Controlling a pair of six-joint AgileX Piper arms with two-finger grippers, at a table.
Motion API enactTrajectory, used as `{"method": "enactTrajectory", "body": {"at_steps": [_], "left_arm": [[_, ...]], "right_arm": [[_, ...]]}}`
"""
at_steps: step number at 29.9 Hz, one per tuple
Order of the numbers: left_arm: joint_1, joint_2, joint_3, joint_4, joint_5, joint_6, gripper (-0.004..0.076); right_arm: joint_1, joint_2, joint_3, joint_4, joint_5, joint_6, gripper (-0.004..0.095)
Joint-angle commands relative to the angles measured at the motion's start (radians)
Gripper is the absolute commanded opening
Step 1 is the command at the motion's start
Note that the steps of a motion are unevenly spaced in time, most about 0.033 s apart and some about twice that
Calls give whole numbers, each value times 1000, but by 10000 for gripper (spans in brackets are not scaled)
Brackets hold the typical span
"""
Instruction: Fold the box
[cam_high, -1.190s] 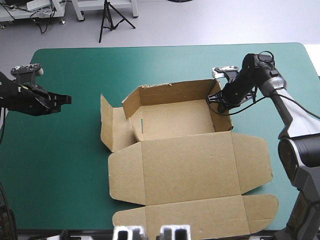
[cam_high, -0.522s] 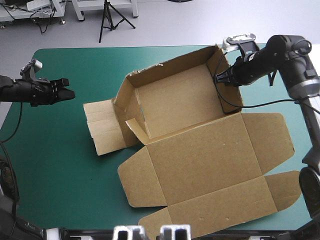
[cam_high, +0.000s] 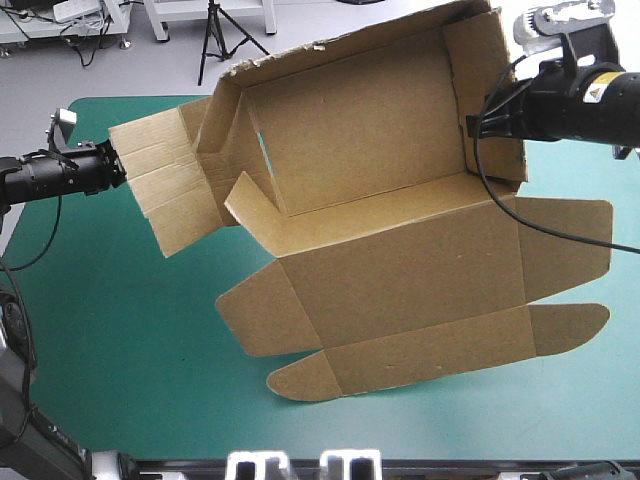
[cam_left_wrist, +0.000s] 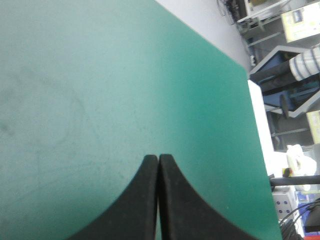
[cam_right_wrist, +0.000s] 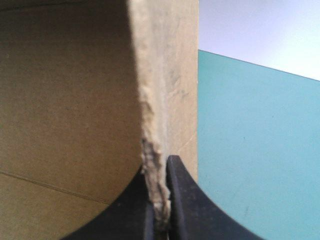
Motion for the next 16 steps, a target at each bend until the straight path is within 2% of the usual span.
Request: {"method": "enactTrajectory", "body": {"at_steps": [1, 8, 16], "left_arm": [[-3, -37, -31, -165, 108, 46, -8], [-66, -55, -31, -196, 108, 41, -8], [-139, -116, -31, -288, 108, 48, -8]], "right_arm": [[-2, -56, -31, 32, -34, 31, -13], [-2, -60, -29, 119, -118, 38, -13], [-2, -18, -27, 116, -218, 45, -13]]}}
